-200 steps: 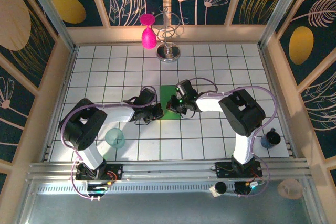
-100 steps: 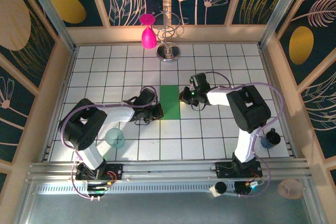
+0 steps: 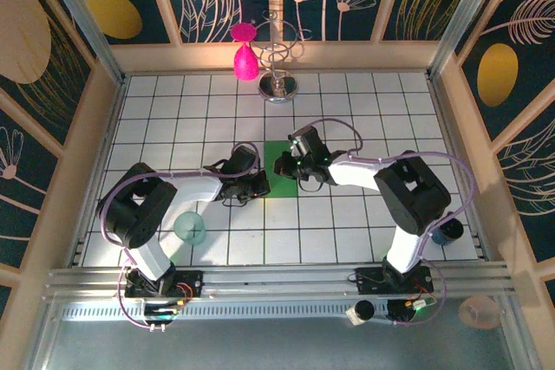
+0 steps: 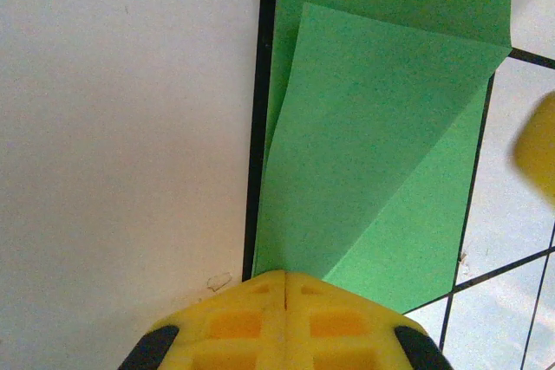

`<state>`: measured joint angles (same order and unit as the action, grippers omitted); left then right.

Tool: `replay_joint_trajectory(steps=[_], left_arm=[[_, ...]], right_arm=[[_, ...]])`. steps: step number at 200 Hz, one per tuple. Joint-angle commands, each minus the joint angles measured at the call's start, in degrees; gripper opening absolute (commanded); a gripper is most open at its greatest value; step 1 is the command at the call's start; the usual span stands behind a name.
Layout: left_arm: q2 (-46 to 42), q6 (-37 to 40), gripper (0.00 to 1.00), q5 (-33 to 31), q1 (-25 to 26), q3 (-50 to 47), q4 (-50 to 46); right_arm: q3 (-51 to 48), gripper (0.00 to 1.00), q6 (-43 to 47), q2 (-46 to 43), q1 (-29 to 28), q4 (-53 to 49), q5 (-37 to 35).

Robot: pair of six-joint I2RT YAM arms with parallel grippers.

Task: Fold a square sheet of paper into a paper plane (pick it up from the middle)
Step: Fold the triangle a second time at the center of the table.

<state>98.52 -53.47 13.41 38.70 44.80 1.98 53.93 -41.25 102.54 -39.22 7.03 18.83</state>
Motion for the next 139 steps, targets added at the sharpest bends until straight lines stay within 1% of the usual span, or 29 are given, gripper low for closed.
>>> replay_joint_trajectory(steps=[1,18,33,60,68,73,96,113,139], left_arm=[[1.15,0.38,0.0,-2.51,0.02,-1.55,-6.37],[0.89,0.08,0.0,-2.71,0.06,-1.85,-6.37],[0.8,-0.3,0.0,-3.11,0.06,-2.28,-6.38],[0.8,-0.67,0.0,-3.17,0.04,-3.2,-6.22],[0.8,-0.77,0.0,-3.17,0.04,-3.43,-6.21],[0.8,-0.69,0.0,-3.19,0.01,-3.61,-6.2],[0.53,-0.11,0.0,-3.13,0.05,-2.91,-6.54],[0.38,0.5,0.0,-3.29,-0.03,-1.55,-7.23],[0.49,1.13,0.0,-3.27,-0.02,0.22,-7.78]], right_arm=[[-0.06,0.01,-1.3,2.26,0.46,0.78,1.02],[0.67,0.01,-0.09,3.49,0.96,-0.65,0.67],[0.63,0.01,1.09,4.59,2.56,-2.12,0.0],[-1.04,0.01,2.77,5.76,7.21,-1.86,0.06],[-1.51,0.01,3.21,5.97,7.56,-1.52,-0.21],[-1.59,0.01,3.48,5.99,9.97,-1.41,-0.31],[-1.23,0.01,4.05,4.91,13.47,-1.16,-0.81],[-0.11,0.01,4.69,2.25,13.4,-1.72,-1.57],[0.15,0.01,4.61,-2.01,10.24,-1.92,-2.04]])
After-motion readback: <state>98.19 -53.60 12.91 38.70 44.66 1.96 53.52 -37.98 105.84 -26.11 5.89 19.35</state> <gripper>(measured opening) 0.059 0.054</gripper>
